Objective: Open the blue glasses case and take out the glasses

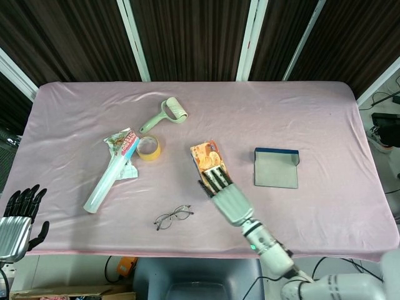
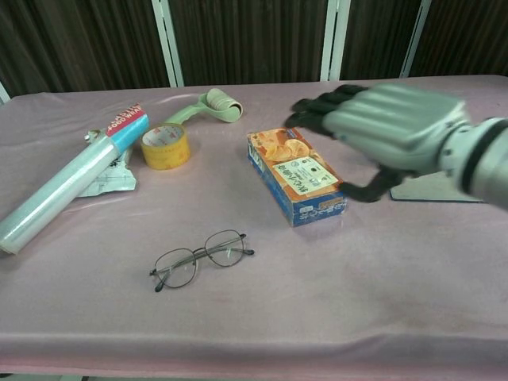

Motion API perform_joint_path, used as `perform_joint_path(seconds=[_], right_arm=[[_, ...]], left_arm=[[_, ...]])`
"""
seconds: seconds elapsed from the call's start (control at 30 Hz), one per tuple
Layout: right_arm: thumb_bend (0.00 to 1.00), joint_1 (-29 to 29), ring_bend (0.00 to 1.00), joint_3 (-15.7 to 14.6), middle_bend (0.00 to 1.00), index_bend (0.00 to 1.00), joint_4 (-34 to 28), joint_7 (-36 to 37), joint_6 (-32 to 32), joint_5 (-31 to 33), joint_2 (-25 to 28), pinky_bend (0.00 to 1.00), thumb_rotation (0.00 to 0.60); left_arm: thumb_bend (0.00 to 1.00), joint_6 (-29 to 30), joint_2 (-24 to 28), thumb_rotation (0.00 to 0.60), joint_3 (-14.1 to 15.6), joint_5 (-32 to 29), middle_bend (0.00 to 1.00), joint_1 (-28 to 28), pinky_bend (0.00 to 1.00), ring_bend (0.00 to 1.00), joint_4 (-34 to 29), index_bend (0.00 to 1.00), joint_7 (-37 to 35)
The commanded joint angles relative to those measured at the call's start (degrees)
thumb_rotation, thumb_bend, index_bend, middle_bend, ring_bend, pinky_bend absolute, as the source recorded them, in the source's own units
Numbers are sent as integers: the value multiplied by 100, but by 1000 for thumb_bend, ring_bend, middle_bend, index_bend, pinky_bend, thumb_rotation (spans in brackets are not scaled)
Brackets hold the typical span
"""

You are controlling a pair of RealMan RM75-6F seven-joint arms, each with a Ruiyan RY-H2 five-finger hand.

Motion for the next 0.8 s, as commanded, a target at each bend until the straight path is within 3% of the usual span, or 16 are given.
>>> perform_joint_path(seconds=[0.03, 0.17, 0.27, 0.43, 0.8], right_arm=[[503, -1024, 0, -636, 0, 90, -538, 381, 1173, -106, 1196, 0, 600], [503, -1793, 0, -876, 0, 76, 86, 2325, 1819, -717, 1364, 0, 600], [503, -2212, 0, -960, 0, 83, 770, 3045, 2238, -949, 1192, 0, 600], [502, -2438, 0, -921, 0, 91, 1164, 3399, 2494, -1264, 1140, 0, 600], [503, -2555, 0, -730, 0, 83, 1218, 3667, 2338, -1422, 1173, 0, 600]], left_arm=[[421, -78, 31, 600, 57, 106, 0, -48, 44, 0, 0, 0, -106], [421, -68, -20, 600, 28, 115, 0, -70, 41, 0, 31, 0, 38], [421, -23, -122, 600, -7, 132, 0, -82, 34, 0, 75, 0, 235], [422, 23, -123, 600, 39, 315, 0, -114, 27, 0, 163, 0, 31], [422, 129, -139, 600, 59, 322, 0, -51, 26, 0, 202, 0, 4]])
